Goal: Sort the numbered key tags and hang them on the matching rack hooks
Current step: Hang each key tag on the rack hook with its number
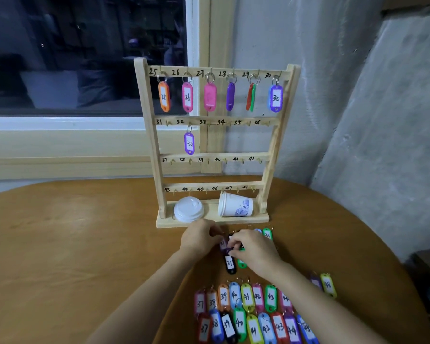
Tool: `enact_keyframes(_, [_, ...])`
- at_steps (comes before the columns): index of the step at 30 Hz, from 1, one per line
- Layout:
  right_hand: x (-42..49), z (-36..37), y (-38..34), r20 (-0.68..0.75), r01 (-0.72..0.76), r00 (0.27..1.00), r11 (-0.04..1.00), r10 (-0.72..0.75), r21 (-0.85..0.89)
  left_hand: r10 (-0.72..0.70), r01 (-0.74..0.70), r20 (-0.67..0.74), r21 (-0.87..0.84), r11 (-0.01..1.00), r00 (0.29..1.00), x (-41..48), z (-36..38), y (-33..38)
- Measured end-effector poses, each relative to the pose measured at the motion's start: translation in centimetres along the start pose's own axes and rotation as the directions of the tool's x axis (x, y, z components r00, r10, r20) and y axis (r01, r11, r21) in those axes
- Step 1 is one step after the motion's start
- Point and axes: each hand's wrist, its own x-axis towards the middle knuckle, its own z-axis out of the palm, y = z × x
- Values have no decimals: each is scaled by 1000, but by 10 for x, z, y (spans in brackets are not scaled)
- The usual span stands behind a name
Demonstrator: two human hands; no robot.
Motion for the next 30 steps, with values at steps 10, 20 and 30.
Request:
enact_keyframes(10, [-3, -10, 0, -71, -33, 997, 999, 35, 27, -29, 29, 6, -46, 999, 1000, 0, -4, -4])
enact_keyframes(20, [2, -37, -14, -88, -44, 994, 977, 63, 209, -29, 22, -49, -135, 991, 998, -15, -44, 3])
enact_keyframes(30, [35, -87, -67, -214, 132, 975, 935, -62, 330, -32, -74, -250, -402, 913, 968, -24, -144, 27])
